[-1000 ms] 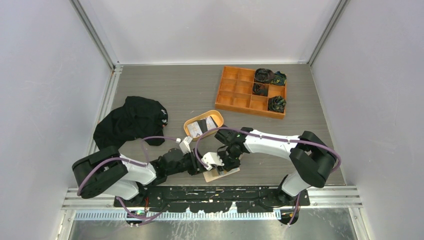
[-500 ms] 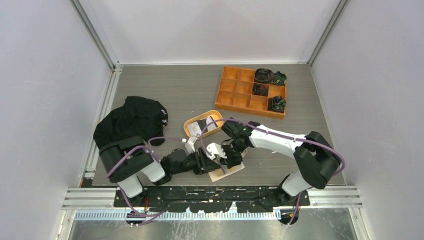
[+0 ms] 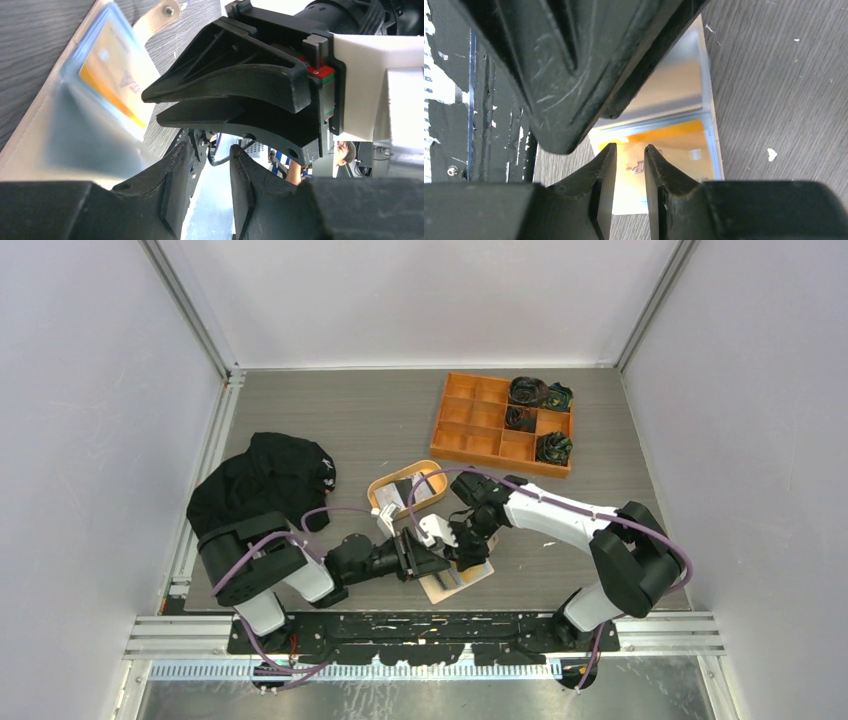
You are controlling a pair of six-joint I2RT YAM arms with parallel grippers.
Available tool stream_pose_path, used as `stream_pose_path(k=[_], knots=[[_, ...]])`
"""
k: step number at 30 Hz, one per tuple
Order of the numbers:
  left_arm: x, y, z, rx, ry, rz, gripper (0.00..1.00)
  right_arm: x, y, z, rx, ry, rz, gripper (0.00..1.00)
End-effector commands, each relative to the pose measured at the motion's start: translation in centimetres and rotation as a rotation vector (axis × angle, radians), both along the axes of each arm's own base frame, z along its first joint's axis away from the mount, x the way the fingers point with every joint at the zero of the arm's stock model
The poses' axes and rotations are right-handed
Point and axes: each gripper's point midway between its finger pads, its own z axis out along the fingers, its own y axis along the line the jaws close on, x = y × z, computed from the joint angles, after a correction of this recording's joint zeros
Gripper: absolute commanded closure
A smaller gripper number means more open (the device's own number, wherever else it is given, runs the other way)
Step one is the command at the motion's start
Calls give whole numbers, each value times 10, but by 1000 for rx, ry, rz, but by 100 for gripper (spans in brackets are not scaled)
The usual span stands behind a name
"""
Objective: Put the credit cards into the card holder
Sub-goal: Insert the credit card into the card holder.
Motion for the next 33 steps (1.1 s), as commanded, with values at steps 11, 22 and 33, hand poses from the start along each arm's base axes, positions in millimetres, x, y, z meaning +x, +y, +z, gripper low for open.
stream_pose_path(k=[11,22,33], knots=[[7,-18,4,-22,-41,-16,64,12,3,25,64,24,-45,66],[6,8,-13,147,-62,28,63,8,-1,27,83,6,-6,64],[0,47,-20,375,-110,61,56,-14,-2,14,114,-40,156,61]])
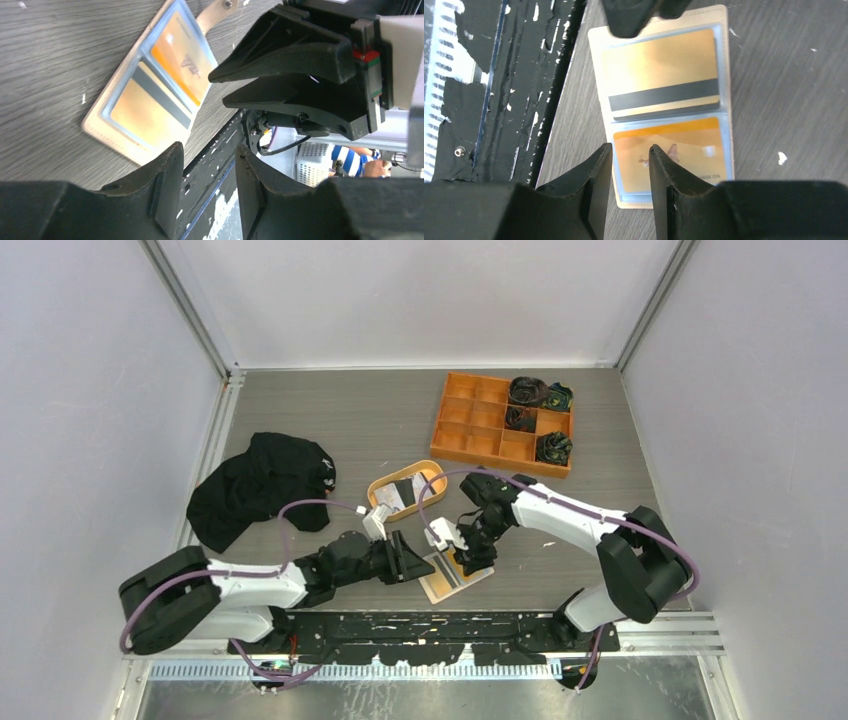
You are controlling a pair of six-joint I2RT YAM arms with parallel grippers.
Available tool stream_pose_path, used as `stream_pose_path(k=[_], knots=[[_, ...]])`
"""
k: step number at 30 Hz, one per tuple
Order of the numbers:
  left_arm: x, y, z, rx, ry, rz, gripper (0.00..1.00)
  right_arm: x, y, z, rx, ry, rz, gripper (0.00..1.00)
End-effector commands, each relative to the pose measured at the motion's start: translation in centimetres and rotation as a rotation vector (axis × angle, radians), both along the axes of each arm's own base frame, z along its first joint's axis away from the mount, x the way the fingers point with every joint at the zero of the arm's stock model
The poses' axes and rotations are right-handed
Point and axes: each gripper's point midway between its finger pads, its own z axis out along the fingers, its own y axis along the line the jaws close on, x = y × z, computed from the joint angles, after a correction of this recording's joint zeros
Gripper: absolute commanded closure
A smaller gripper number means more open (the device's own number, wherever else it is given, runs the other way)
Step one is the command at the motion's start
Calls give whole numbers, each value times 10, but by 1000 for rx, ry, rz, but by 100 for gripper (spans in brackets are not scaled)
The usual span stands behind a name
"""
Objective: Put the credit cards into the card holder
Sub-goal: Insert the credit card into the card holder.
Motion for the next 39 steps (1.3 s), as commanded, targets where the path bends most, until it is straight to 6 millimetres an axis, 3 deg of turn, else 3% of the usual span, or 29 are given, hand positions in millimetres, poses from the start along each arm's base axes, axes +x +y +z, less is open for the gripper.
stream_pose_path(k=[1,8,17,25,34,39], knots=[[-1,19,-12,109,-23,27,55,-7,9,4,49,-70,92,60],[-7,11,-5,13,7,2,50,0,4,-15,-40,-148,116,57],[-7,-7,-23,-12,70,-13,49,0,0,-25,-88,-157,128,58],[-4,-10,-31,2,90,3,47,-1,1,-25,-91,-153,132,58],[-4,-5,-13,-29,55,8,60,-2,1,-26,-98,-152,137,59],[-4,-4,-12,-16,55,10,60,-2,1,-24,-94,-154,133,59]])
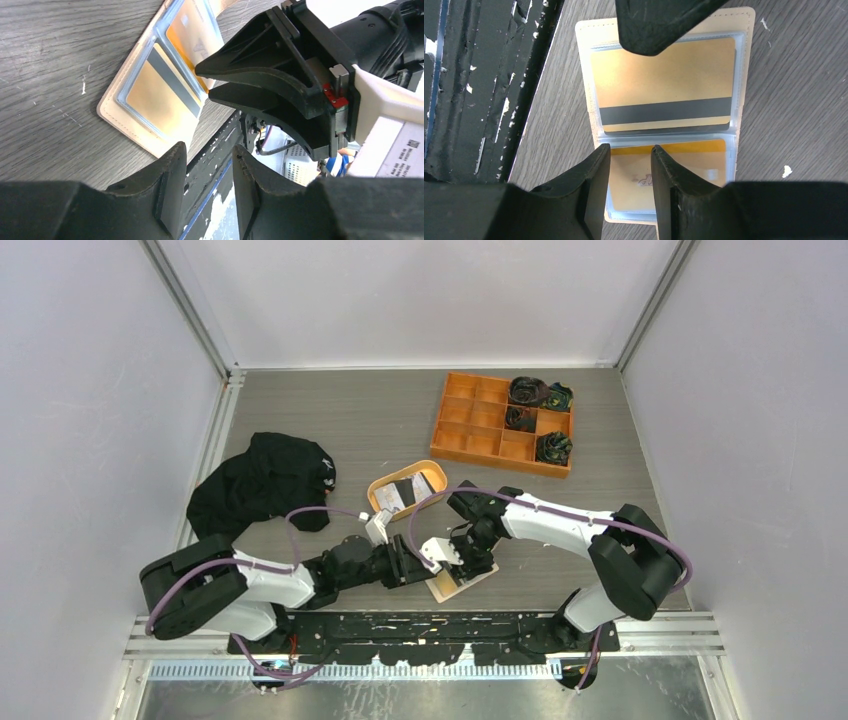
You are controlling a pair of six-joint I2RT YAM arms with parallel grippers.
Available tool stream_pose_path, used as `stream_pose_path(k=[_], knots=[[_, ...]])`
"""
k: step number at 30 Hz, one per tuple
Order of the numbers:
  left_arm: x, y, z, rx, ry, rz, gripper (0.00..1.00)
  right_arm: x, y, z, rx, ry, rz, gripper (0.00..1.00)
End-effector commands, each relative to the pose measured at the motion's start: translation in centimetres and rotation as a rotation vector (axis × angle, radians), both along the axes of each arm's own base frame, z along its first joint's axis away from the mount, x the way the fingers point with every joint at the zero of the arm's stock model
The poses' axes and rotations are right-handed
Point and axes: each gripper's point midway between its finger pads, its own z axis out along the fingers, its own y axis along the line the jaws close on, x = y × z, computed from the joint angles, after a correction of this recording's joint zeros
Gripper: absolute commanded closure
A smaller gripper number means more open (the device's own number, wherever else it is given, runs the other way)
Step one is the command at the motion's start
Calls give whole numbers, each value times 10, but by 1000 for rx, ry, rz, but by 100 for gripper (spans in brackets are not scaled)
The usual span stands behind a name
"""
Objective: Put the credit cards into the card holder
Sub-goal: Insert the credit card into the card holder.
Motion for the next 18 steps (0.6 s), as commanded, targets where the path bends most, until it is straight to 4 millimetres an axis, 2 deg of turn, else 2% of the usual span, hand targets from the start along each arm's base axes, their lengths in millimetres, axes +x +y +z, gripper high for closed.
stream_pose_path(k=[1,10,18], knots=[[2,-4,4,-2,-18,1,60,2,6,4,21,-10,10,59],[3,-15,-8,1,16,-13,54,2,5,4,20,-12,9,59],[4,-23,-12,-28,30,-16,53,1,5,4,16,-9,11,59]])
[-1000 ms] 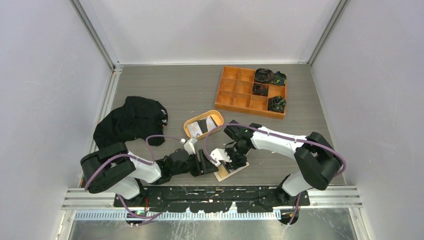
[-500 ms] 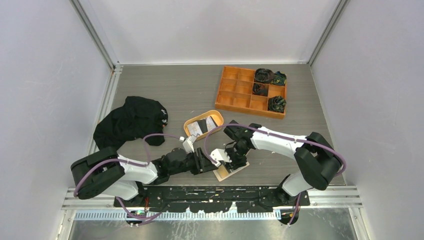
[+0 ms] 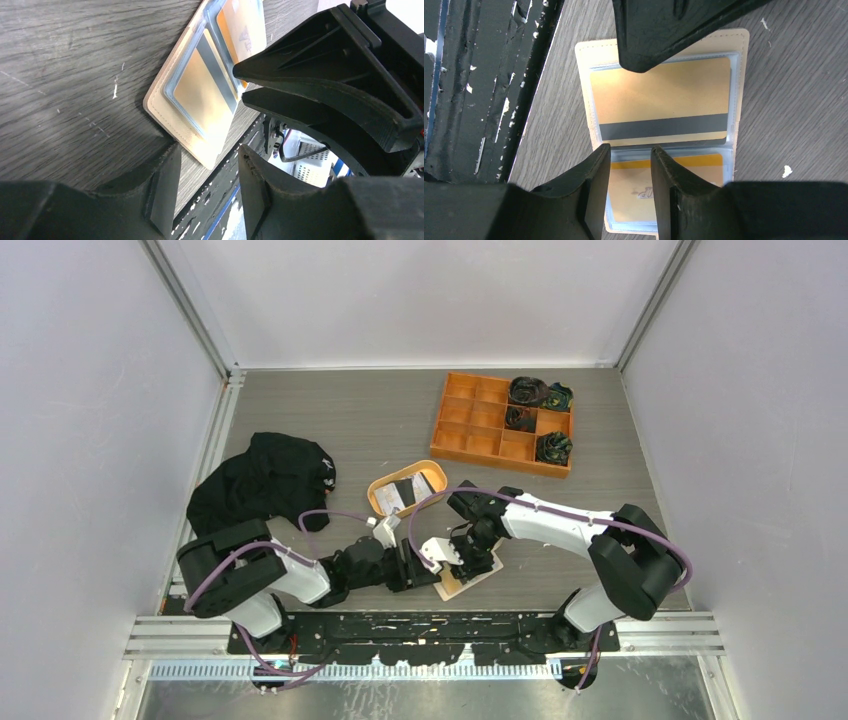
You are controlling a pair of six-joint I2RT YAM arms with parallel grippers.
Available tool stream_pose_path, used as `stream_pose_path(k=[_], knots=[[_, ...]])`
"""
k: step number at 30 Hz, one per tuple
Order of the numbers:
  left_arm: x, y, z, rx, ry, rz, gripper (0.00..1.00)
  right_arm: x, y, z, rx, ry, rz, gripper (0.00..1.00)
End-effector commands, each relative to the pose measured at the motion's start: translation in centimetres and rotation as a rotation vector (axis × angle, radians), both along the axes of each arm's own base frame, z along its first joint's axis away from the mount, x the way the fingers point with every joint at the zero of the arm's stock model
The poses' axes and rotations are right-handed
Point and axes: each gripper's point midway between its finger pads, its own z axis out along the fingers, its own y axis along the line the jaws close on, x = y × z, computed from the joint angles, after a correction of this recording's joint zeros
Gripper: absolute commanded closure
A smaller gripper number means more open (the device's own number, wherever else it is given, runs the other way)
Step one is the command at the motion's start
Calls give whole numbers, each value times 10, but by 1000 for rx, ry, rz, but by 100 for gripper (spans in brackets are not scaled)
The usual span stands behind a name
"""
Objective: Put the credit cards into the card holder
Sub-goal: Insert the credit card into the card holder.
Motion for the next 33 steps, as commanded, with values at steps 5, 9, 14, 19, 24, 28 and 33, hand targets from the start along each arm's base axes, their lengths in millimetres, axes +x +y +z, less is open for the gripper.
stream_pose_path(k=[5,9,14,19,24,28,33], knots=[[6,-14,23,-105,-45,3,57,1,4,3,14,-6,12,59],[9,-12,25,-110,-60,15,60,0,6,5,23,-1,9,59],[10,-11,25,-107,-70,23,64,3,10,16,48,-2,-11,59],[10,-10,27,-117,-84,24,68,17,4,35,91,-31,-72,59],[10,-12,29,-118,-92,17,67,38,-16,54,136,-65,-175,57],[12,-16,27,-115,-83,17,65,41,-33,47,99,-63,-184,55],[14,-23,25,-116,-73,17,63,49,-54,29,-34,-78,-198,55]])
